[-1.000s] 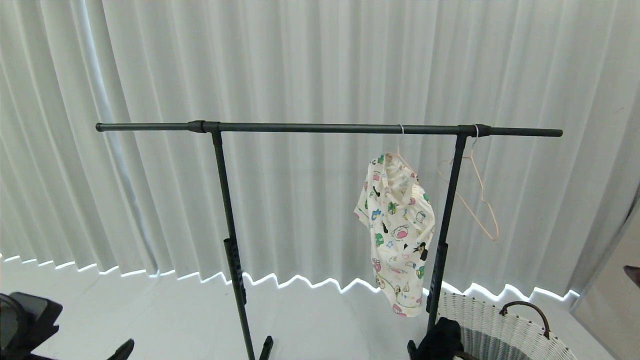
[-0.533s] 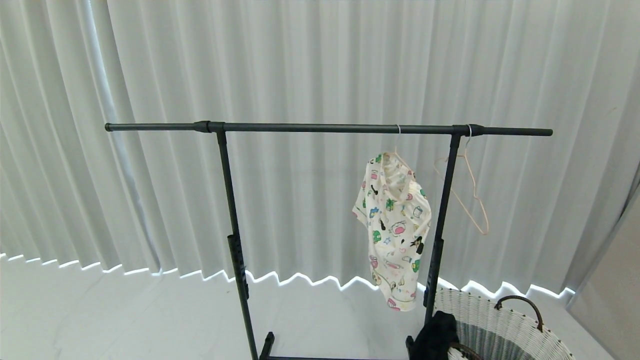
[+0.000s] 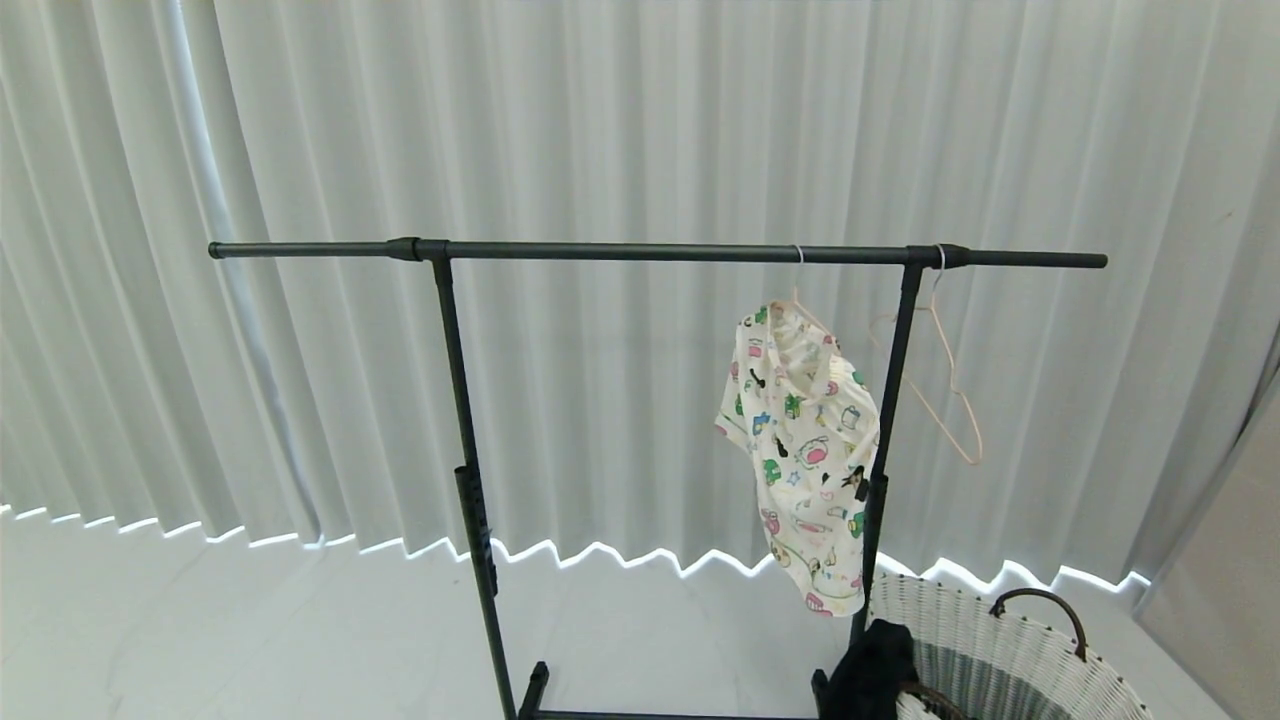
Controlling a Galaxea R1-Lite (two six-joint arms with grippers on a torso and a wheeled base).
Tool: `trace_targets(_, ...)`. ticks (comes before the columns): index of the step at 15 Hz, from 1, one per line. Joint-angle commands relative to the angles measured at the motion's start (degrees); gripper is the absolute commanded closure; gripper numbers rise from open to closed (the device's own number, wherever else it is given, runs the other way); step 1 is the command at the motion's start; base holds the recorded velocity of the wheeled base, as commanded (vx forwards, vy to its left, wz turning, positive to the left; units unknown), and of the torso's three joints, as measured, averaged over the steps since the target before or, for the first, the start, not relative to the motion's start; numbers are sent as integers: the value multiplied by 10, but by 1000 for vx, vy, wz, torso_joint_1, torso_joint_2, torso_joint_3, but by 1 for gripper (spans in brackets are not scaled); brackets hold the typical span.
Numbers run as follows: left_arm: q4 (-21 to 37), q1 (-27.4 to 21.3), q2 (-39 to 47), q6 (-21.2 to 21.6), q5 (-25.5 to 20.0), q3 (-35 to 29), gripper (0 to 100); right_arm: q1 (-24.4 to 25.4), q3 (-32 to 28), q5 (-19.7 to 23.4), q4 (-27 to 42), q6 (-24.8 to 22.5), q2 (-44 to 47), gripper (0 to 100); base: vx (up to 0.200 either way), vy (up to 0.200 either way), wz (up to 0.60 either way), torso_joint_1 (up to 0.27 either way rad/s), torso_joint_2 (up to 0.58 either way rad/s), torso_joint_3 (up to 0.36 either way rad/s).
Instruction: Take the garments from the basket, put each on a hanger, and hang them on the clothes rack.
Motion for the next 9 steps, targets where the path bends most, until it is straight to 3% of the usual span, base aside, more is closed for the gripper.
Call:
trace_targets(1, 0, -23, -1, -1, 1, 0, 0, 0, 4, 0, 1, 0, 0, 0, 0, 0, 0, -139, 344, 188)
trace_targets(9, 0, -36, -6, -2, 1, 0, 0, 0, 4, 0, 0, -8, 1, 0, 0, 0, 0, -195, 472, 267)
